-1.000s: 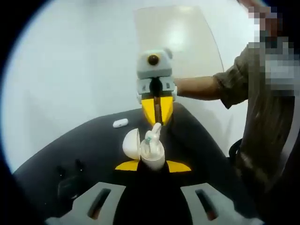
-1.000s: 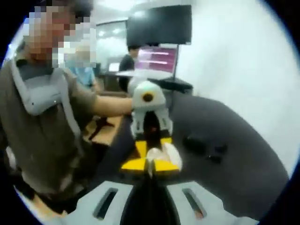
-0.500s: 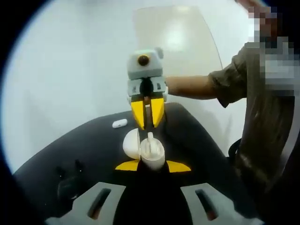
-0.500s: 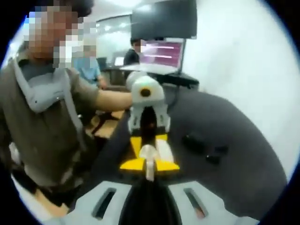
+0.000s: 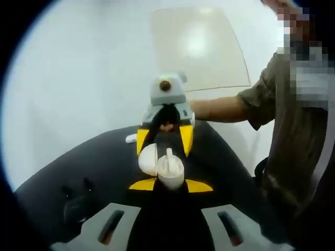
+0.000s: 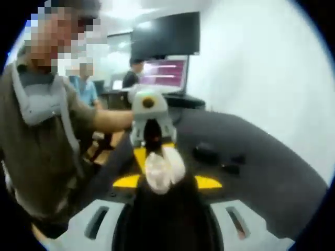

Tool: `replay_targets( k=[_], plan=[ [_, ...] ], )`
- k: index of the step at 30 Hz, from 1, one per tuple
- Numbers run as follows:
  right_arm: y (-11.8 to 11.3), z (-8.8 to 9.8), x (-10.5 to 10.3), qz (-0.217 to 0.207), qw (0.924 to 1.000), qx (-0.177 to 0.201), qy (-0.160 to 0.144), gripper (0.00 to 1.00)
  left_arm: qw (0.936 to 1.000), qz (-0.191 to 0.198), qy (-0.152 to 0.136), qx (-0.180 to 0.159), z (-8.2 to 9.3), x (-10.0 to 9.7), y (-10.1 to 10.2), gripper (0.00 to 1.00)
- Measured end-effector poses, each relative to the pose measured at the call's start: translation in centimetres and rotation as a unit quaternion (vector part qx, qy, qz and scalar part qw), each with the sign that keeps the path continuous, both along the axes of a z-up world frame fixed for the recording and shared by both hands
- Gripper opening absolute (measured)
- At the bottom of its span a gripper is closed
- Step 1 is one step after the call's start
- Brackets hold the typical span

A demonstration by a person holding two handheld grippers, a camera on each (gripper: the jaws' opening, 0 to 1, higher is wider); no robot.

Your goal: Pick up three earphones and place each one into its charging case using tactile feedback, ensure that each earphone is properly inserted and securely positioned inside the case.

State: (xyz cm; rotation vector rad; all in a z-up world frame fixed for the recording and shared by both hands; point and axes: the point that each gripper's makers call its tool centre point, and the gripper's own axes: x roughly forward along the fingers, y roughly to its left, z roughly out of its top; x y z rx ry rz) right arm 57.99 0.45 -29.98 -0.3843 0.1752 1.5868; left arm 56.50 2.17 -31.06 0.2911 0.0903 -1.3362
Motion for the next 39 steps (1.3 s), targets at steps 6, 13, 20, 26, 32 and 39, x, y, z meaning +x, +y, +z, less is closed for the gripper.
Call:
replay_targets(
  k=[6, 13, 20, 26, 32, 39],
  plan=[
    [1.1, 0.0, 0.3, 0.006, 0.9982, 0.037, -0.045, 0.37, 0.9998, 0.013, 0.014, 0.001, -0.2, 0.5, 0.2, 0.16],
    [1.1, 0.4, 0.2, 0.004, 0.9921, 0.065, -0.107, 0.35, 0.9990, 0.024, 0.037, 0.004, -0.5, 1.0, 0.2, 0.16],
    [1.0, 1.6, -0.4, 0.013, 0.9851, 0.092, -0.145, 0.23, 0.9973, 0.036, 0.065, 0.000, -0.5, 1.5, 0.3, 0.16],
    [0.7, 1.3, 0.4, -0.004, 0.9908, 0.085, -0.106, 0.27, 0.9981, 0.033, 0.052, 0.000, -0.4, 1.0, 0.1, 0.16],
    [1.1, -0.2, -0.2, 0.008, 0.9977, 0.065, 0.017, 0.26, 0.9986, 0.030, 0.043, 0.003, -0.3, 0.8, 0.1, 0.16],
    [0.8, 0.4, 0.2, -0.017, 0.9906, 0.075, 0.113, 0.22, 0.9996, 0.029, -0.004, -0.002, 0.2, 0.5, 0.3, 0.23]
  ],
)
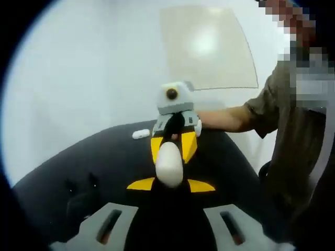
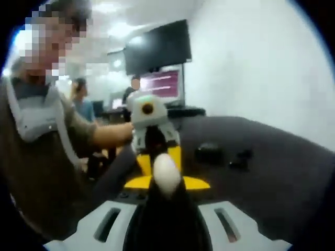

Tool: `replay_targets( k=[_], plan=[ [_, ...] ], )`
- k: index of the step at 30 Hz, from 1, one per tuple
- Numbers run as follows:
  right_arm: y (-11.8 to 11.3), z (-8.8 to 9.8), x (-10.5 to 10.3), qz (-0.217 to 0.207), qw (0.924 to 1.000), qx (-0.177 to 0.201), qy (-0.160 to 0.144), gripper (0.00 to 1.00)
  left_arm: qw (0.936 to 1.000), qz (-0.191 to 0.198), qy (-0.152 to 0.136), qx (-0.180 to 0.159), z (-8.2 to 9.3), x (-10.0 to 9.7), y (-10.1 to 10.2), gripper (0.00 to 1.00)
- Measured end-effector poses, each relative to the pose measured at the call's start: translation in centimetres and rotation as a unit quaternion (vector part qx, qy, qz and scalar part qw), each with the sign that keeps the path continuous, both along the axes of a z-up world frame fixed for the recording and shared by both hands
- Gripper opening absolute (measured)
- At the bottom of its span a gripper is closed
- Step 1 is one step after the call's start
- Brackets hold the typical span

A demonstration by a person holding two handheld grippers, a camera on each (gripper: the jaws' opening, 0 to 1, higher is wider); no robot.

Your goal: Pick up three earphones and place each one into its charging case using tactile feedback, ensure that each earphone is properly inserted and securely positioned inside the case.

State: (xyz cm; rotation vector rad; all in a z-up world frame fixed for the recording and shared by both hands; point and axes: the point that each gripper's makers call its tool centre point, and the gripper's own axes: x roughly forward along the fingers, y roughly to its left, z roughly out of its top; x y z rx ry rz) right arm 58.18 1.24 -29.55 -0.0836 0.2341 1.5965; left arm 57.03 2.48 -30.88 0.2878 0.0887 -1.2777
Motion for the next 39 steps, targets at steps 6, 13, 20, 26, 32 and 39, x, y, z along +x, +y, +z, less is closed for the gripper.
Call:
replay_targets(
  k=[6, 13, 20, 26, 32, 39],
  plan=[
    [0.2, -0.5, 0.5, -0.007, 0.9992, -0.013, 0.038, 0.23, 0.9992, 0.022, -0.032, 0.006, 0.1, 0.8, 0.3, 0.32],
    [0.1, -2.1, 1.8, -0.040, 0.9977, -0.053, -0.014, 0.32, 0.9981, 0.034, -0.051, 0.004, 0.5, 1.4, 0.6, 0.39],
    [-0.3, -0.8, 3.4, -0.088, 0.9928, -0.037, -0.072, 0.56, 0.9940, 0.059, -0.056, -0.074, 3.4, 2.1, 1.7, 0.37],
    [-0.9, -1.1, 1.6, -0.080, 0.9879, -0.074, -0.110, 0.54, 0.9687, 0.151, -0.065, -0.186, 7.6, 4.9, 5.5, 0.34],
    [-0.1, -2.2, 4.0, -0.082, 0.9888, -0.086, -0.090, 0.54, 0.9273, 0.283, -0.077, -0.232, 8.9, 8.1, 11.1, 0.27],
    [1.8, -2.6, 3.8, -0.065, 0.9901, -0.088, -0.088, 0.49, 0.9259, 0.285, -0.078, -0.235, 8.9, 7.9, 11.1, 0.26]
  ],
)
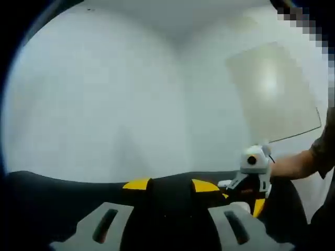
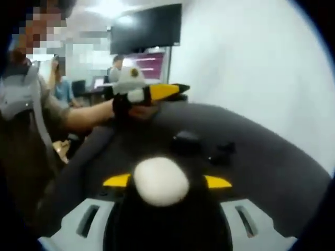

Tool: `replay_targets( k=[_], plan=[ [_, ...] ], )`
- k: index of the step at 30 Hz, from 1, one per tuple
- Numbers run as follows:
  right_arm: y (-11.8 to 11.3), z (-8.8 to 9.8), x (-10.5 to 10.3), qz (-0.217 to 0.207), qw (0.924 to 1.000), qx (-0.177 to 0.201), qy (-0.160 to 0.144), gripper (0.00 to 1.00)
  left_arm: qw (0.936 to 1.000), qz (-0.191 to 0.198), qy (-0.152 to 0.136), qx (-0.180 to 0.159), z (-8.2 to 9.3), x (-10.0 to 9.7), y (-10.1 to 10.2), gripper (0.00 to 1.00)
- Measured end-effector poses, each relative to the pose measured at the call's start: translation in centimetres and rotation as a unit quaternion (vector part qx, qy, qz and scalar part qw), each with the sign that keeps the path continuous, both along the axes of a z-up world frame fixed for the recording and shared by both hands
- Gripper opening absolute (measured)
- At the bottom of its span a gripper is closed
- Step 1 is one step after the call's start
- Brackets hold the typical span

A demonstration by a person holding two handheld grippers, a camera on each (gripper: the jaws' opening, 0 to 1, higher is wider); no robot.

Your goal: Pick up three earphones and place each one into its charging case using tactile feedback, ensure that each earphone is properly inserted and securely positioned inside the case.

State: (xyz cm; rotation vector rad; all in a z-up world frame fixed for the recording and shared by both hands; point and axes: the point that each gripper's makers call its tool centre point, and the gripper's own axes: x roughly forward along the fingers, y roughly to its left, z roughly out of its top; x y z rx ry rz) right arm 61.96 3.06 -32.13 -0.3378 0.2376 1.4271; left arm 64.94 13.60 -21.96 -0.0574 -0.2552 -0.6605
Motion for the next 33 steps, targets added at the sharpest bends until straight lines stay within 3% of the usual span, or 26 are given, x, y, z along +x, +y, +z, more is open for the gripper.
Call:
replay_targets(
  k=[1, 6, 12, 15, 17, 19, 21, 24, 25, 26, 27, 30, 33],
  plan=[
    [0.0, -0.1, -0.4, 0.000, 1.0000, 0.000, 0.008, 0.42, 1.0000, -0.002, 0.000, 0.004, -0.1, -0.1, -0.2, 0.26],
    [-0.6, 0.1, -1.2, -0.035, 0.9993, -0.007, -0.008, 0.40, 0.9998, -0.006, -0.002, 0.017, -0.3, -0.3, -0.7, 0.26],
    [-2.3, 1.2, -1.2, -0.102, 0.9921, -0.002, -0.072, 0.40, 0.9999, -0.001, -0.005, 0.014, -0.1, -0.3, -0.5, 0.26],
    [-4.7, 2.8, 0.2, -0.176, 0.9737, -0.002, -0.145, 0.40, 0.9999, -0.001, -0.005, 0.014, -0.1, -0.2, -0.5, 0.25],
    [-6.4, 3.8, 0.9, -0.220, 0.9620, 0.015, -0.161, 0.40, 0.9998, 0.000, -0.005, 0.017, -0.2, -0.2, -0.6, 0.25],
    [-8.3, 3.9, 1.9, -0.265, 0.9548, 0.025, -0.133, 0.40, 0.9997, 0.003, -0.004, 0.023, -0.3, -0.1, -0.6, 0.25],
    [-11.1, 4.1, 3.3, -0.323, 0.9365, 0.016, -0.136, 0.40, 0.9996, 0.008, -0.004, 0.026, -0.5, 0.0, -0.5, 0.25],
    [-15.2, 3.4, 5.2, -0.403, 0.9093, 0.005, -0.105, 0.40, 0.9995, 0.014, -0.001, 0.027, -0.6, 0.1, -0.3, 0.25],
    [-16.2, 3.2, 5.6, -0.412, 0.9052, 0.005, -0.104, 0.40, 0.9995, 0.016, -0.001, 0.028, -0.6, 0.2, -0.2, 0.25],
    [-16.7, 2.8, 5.6, -0.411, 0.9064, 0.002, -0.096, 0.40, 0.9994, 0.018, 0.000, 0.028, -0.7, 0.2, -0.1, 0.25],
    [-17.6, 2.7, 5.8, -0.426, 0.9002, 0.007, -0.089, 0.40, 0.9994, 0.019, 0.000, 0.028, -0.7, 0.3, -0.1, 0.25],
    [-20.9, 2.2, 6.4, -0.494, 0.8671, 0.013, -0.061, 0.40, 0.9993, 0.023, 0.004, 0.030, -0.9, 0.4, 0.0, 0.24],
    [-22.9, 1.0, 6.5, -0.537, 0.8428, 0.030, -0.003, 0.40, 0.9992, 0.025, 0.005, 0.032, -1.0, 0.5, 0.1, 0.24]
  ],
)
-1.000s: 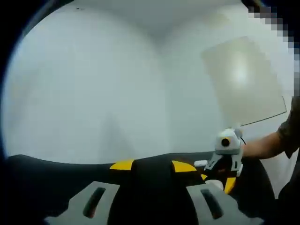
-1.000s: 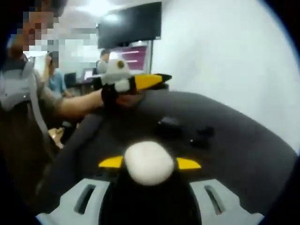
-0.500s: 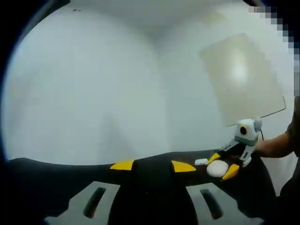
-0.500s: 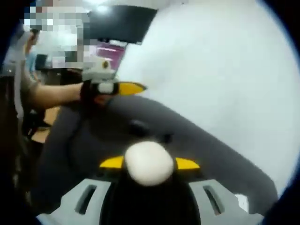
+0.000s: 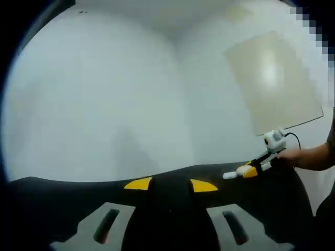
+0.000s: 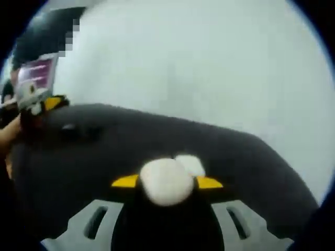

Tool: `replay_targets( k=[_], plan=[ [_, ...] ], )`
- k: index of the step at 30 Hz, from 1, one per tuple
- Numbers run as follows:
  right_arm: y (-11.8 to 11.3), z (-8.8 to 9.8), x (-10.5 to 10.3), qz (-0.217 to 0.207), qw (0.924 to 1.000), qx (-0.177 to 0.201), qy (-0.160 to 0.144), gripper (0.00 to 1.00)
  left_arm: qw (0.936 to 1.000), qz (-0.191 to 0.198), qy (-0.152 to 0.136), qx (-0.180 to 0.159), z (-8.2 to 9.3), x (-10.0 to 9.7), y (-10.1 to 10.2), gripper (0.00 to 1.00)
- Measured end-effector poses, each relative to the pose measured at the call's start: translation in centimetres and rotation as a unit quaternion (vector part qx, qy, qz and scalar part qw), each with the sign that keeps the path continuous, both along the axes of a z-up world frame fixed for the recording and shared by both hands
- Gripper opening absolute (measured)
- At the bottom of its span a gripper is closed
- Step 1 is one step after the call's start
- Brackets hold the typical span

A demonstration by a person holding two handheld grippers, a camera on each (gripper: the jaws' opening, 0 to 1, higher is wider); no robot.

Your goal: Pick up three earphones and place each one into its charging case using tactile feedback, ensure that each earphone is properly inserted and securely positioned inside the case.

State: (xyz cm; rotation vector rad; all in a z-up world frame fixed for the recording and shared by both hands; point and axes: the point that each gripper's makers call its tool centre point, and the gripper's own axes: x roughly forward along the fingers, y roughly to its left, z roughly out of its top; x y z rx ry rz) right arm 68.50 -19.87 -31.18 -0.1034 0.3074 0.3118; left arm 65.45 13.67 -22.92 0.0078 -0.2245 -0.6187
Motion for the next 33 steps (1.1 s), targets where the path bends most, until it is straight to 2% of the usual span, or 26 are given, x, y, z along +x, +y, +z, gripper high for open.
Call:
replay_targets(
  k=[3, 4, 5, 6, 7, 9, 10, 11, 12, 14, 15, 16, 17, 18, 20, 22, 24, 26, 27, 30, 31, 33],
  plan=[
    [-0.5, -0.4, 0.3, -0.016, 0.9998, -0.007, 0.007, 0.40, 1.0000, 0.004, 0.001, 0.001, 0.0, 0.1, 0.1, 0.24],
    [-0.8, -0.9, 0.3, -0.020, 0.9993, -0.024, 0.022, 0.41, 1.0000, 0.006, 0.001, 0.000, 0.0, 0.1, 0.2, 0.24],
    [-0.5, -1.2, 0.4, -0.009, 0.9987, -0.044, 0.023, 0.41, 1.0000, 0.009, 0.002, 0.000, -0.1, 0.1, 0.3, 0.24],
    [-0.2, -0.7, 0.6, -0.004, 0.9991, -0.041, 0.004, 0.41, 1.0000, 0.009, 0.002, -0.001, -0.1, 0.1, 0.3, 0.24],
    [-0.2, -0.7, 0.5, 0.003, 0.9982, -0.060, 0.001, 0.41, 0.9999, 0.012, 0.002, -0.003, 0.0, 0.1, 0.5, 0.24],
    [-0.2, 0.4, 0.5, 0.010, 0.9949, -0.095, -0.032, 0.47, 0.9997, 0.021, 0.008, -0.004, -0.2, 0.3, 0.8, 0.23],
    [-0.5, 1.9, 0.5, -0.008, 0.9925, -0.101, -0.068, 0.50, 0.9996, 0.025, 0.012, -0.005, -0.3, 0.4, 1.0, 0.23],
    [-0.2, 4.6, 0.3, -0.016, 0.9873, -0.096, -0.126, 0.49, 0.9994, 0.029, 0.015, -0.008, -0.3, 0.5, 1.2, 0.23],
    [0.4, 6.6, 0.1, -0.013, 0.9840, -0.075, -0.161, 0.49, 0.9993, 0.032, 0.017, -0.011, -0.4, 0.5, 1.4, 0.22],
    [2.7, 10.0, -0.3, 0.023, 0.9781, -0.018, -0.206, 0.48, 0.9989, 0.038, 0.021, -0.018, -0.3, 0.6, 1.7, 0.22],
    [3.7, 11.0, -0.5, 0.041, 0.9754, 0.004, -0.217, 0.46, 0.9986, 0.043, 0.023, -0.020, -0.4, 0.8, 1.9, 0.22],
    [5.8, 12.0, -0.9, 0.086, 0.9713, 0.040, -0.218, 0.43, 0.9983, 0.048, 0.025, -0.020, -0.5, 0.9, 2.1, 0.22],
    [8.1, 12.2, -1.3, 0.136, 0.9674, 0.068, -0.202, 0.40, 0.9970, 0.064, 0.039, -0.017, -1.0, 1.3, 2.7, 0.22],
    [10.3, 11.9, -1.7, 0.176, 0.9654, 0.091, -0.170, 0.37, 0.9949, 0.084, 0.055, -0.013, -1.6, 1.5, 3.3, 0.22],
    [14.7, 10.4, -2.0, 0.227, 0.9611, 0.118, -0.105, 0.37, 0.9891, 0.118, 0.086, -0.024, -2.6, 2.3, 4.8, 0.22],
    [18.0, 8.6, -2.0, 0.253, 0.9581, 0.120, -0.060, 0.33, 0.9860, 0.128, 0.092, -0.054, -2.4, 2.6, 5.8, 0.22],
    [21.2, 7.1, -2.2, 0.280, 0.9531, 0.107, -0.039, 0.32, 0.9848, 0.137, 0.078, -0.073, -1.7, 2.3, 6.5, 0.22],
    [24.2, 5.4, -2.6, 0.318, 0.9452, 0.074, -0.017, 0.32, 0.9842, 0.139, 0.077, -0.078, -1.6, 2.4, 6.8, 0.20],
    [25.0, 5.0, -2.4, 0.326, 0.9429, 0.067, -0.013, 0.35, 0.9838, 0.139, 0.077, -0.082, -1.6, 2.4, 6.9, 0.20],
    [27.9, 2.4, -2.3, 0.342, 0.9370, 0.058, 0.041, 0.50, 0.9834, 0.136, 0.081, -0.089, -1.6, 2.5, 6.9, 0.20],
    [28.6, 1.9, -2.2, 0.347, 0.9355, 0.053, 0.043, 0.50, 0.9836, 0.134, 0.080, -0.090, -1.6, 2.4, 6.8, 0.20],
    [29.6, 0.6, -2.3, 0.354, 0.9344, 0.012, 0.040, 0.50, 0.9839, 0.131, 0.078, -0.092, -1.4, 2.4, 6.8, 0.20]
  ],
)
